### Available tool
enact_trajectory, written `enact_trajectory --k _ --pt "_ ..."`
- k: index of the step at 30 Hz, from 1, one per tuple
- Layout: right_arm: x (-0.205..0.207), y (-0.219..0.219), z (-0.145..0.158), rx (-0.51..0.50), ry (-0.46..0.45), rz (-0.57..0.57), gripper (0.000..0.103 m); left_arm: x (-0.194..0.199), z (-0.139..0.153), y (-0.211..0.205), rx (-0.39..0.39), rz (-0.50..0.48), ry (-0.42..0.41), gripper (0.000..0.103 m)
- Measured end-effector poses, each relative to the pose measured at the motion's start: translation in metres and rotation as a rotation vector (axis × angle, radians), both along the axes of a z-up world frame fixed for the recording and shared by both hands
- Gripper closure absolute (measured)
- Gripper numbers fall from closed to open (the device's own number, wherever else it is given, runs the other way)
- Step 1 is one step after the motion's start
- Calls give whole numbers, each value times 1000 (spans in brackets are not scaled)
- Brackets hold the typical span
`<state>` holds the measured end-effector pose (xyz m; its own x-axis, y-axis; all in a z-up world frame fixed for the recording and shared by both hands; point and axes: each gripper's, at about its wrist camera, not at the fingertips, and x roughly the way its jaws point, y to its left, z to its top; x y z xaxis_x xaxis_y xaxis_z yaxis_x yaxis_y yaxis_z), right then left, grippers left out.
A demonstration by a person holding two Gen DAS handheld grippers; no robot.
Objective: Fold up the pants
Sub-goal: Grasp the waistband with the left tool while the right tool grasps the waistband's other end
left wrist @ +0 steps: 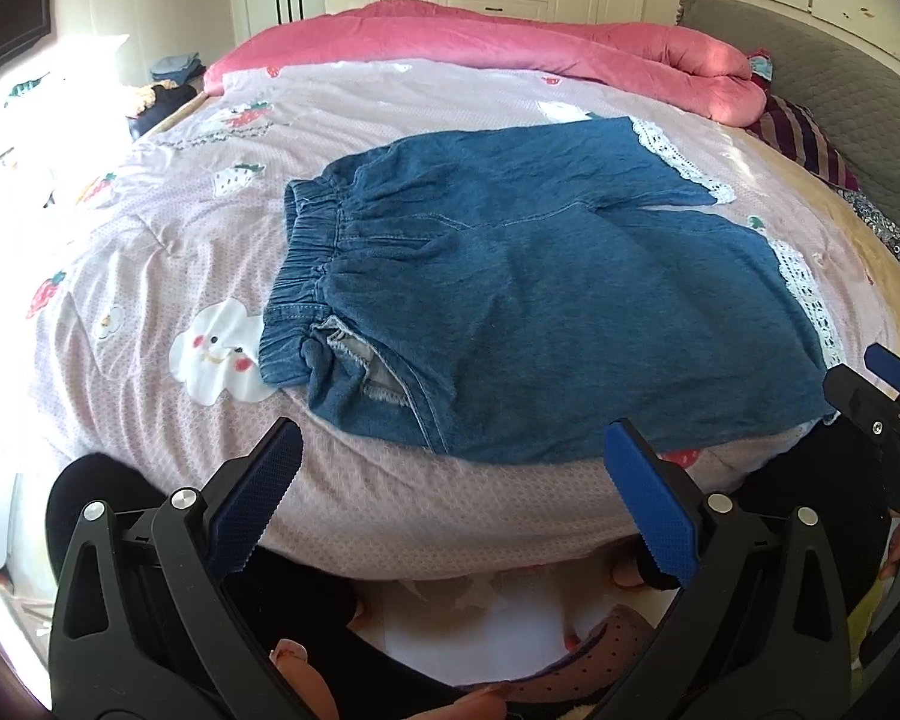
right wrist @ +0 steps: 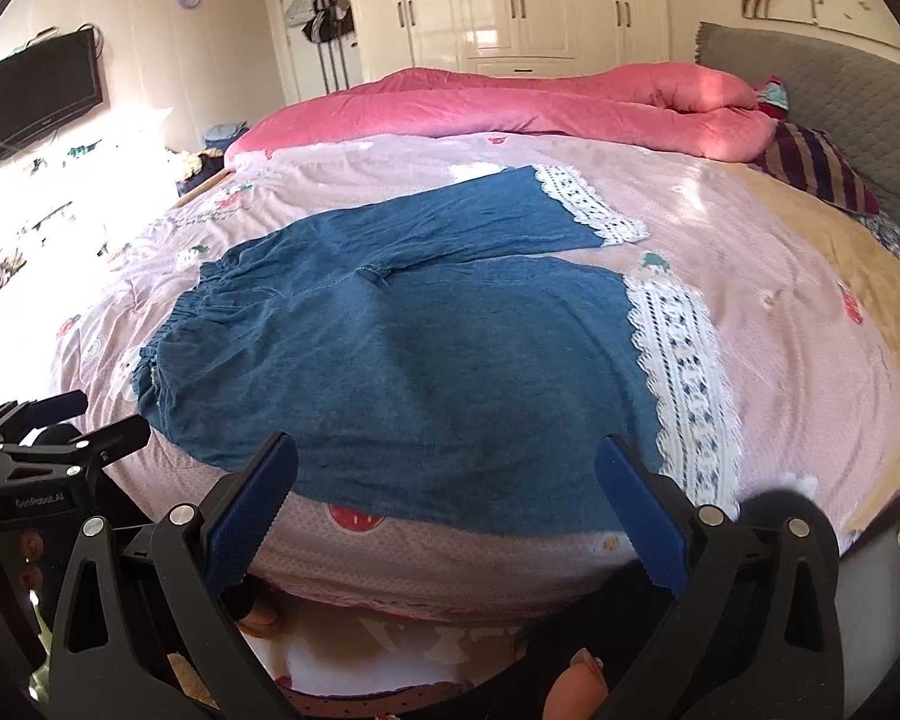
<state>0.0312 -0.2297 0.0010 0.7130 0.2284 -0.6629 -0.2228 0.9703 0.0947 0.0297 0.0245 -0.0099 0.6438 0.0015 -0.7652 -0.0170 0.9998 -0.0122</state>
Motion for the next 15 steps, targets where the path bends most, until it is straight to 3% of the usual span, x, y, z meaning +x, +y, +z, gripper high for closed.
enact_trajectory --k 6,12,15 --pt "52 9 -2 42 78 111 4 49 0 38 16 41 17 8" --pt "126 34 11 37 104 243 4 128 -7 95 44 86 40 8" --pt "168 61 15 -51 87 353 4 165 -12 111 40 57 72 8"
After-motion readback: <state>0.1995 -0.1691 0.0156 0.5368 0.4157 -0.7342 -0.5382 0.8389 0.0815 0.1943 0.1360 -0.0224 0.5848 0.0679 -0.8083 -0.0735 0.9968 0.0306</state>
